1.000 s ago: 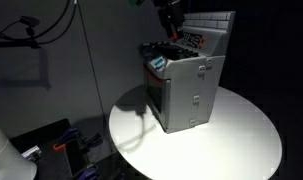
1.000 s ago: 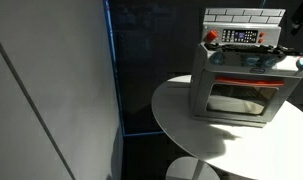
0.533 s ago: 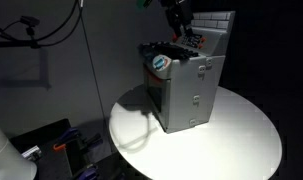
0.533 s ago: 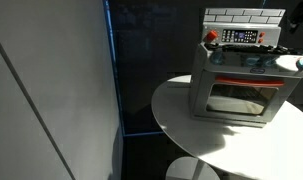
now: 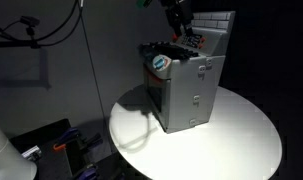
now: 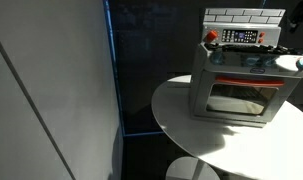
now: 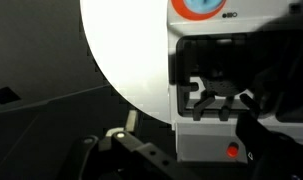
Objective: Press the top orange button on the right side of the stove
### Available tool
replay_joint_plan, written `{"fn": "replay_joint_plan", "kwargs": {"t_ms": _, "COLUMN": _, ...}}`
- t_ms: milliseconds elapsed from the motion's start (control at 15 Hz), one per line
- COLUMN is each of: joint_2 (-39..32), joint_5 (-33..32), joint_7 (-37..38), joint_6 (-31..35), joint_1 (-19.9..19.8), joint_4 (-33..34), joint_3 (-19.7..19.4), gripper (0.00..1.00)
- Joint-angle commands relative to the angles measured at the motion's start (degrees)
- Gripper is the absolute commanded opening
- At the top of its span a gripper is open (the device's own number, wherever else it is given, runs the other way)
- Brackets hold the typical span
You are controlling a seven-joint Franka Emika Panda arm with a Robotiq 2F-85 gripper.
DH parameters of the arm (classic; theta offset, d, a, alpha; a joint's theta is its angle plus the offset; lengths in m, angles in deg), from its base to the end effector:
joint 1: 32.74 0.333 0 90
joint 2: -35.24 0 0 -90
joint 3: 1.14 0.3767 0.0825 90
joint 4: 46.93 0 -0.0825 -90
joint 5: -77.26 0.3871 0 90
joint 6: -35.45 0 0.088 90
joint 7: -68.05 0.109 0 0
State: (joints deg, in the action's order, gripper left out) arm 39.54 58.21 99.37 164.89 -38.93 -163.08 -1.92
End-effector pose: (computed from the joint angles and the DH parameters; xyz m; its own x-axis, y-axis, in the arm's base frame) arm 0.5561 -0.0775 0.5714 0.8219 -0.4174 0.3877 -0.4932 -0.8619 0.1176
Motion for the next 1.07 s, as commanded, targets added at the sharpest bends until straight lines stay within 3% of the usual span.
{"fn": "replay_joint_plan", "kwargs": {"t_ms": 0, "joint_2": -1.05, "joint_5": 0.0, "joint_7": 0.93, "joint_6": 0.43, "joint_1": 0.39, "joint_4": 1.06, "joint_3": -0.52, "gripper": 1.0}}
{"fn": "replay_joint_plan", "kwargs": {"t_ms": 1000, "joint_2": -8.95, "joint_5": -3.17, "joint_7": 10.09, "joint_6": 7.77, "joint_1": 1.4, "joint_4": 7.35, "joint_3": -2.42, "gripper": 1.0}}
